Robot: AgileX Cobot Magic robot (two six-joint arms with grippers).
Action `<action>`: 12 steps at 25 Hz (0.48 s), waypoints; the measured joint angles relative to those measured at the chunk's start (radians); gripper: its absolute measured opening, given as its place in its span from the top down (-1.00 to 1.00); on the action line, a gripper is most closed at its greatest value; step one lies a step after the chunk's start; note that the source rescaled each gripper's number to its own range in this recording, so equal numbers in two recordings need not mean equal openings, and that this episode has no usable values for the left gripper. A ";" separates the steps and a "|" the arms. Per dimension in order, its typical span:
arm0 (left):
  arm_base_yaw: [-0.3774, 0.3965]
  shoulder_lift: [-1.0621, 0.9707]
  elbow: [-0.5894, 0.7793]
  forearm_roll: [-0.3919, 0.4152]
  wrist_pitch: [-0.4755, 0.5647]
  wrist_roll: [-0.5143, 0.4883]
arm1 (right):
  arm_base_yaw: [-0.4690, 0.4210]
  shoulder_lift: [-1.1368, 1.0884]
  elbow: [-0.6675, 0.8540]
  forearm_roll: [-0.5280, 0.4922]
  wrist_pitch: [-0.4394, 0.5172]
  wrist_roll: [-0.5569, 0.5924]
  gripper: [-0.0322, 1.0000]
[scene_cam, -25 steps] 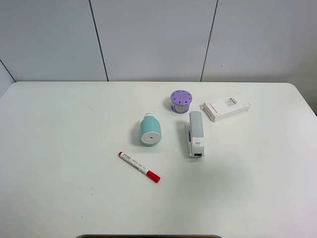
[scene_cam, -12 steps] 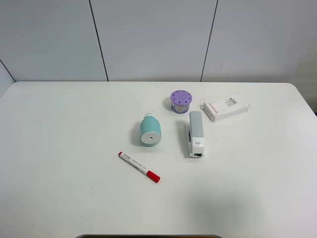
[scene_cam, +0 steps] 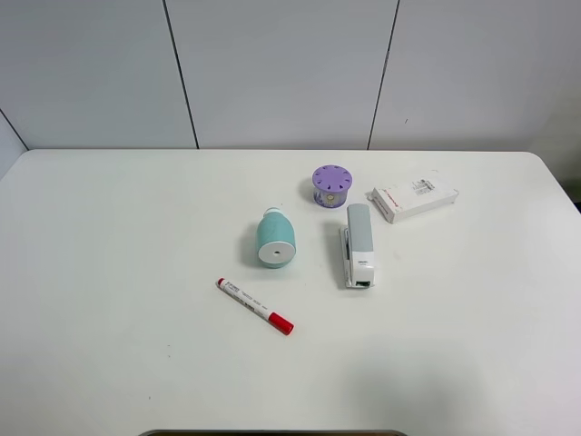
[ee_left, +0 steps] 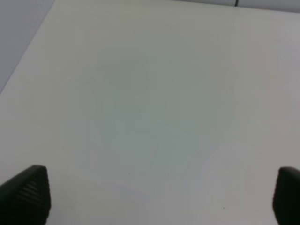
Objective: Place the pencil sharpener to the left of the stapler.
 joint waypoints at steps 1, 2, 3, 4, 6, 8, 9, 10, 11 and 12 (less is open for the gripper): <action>0.000 0.000 0.000 0.000 0.000 0.000 | 0.000 0.000 0.014 0.000 -0.007 -0.006 -1.00; 0.000 0.000 0.000 0.000 0.000 0.000 | 0.000 0.000 0.034 0.001 -0.012 -0.011 -1.00; 0.000 0.000 0.000 0.000 0.000 0.000 | 0.000 -0.001 0.056 0.005 -0.014 -0.013 -1.00; 0.000 0.000 0.000 0.000 0.000 0.000 | 0.000 -0.001 0.068 0.012 -0.014 -0.013 -1.00; 0.000 0.000 0.000 0.000 0.000 0.000 | 0.000 -0.001 0.077 0.024 -0.017 -0.016 -1.00; 0.000 0.000 0.000 0.000 0.000 0.000 | 0.000 -0.001 0.077 0.024 -0.026 -0.020 -1.00; 0.000 0.000 0.000 0.000 0.000 0.000 | 0.000 -0.001 0.077 0.024 -0.029 -0.021 -1.00; 0.000 0.000 0.000 0.000 0.000 0.000 | 0.000 -0.001 0.077 0.024 -0.030 -0.021 -1.00; 0.000 0.000 0.000 0.000 0.000 0.000 | 0.000 -0.001 0.077 0.024 -0.030 -0.021 -1.00; 0.000 0.000 0.000 0.000 0.000 0.000 | 0.000 -0.001 0.077 0.024 -0.030 -0.021 -1.00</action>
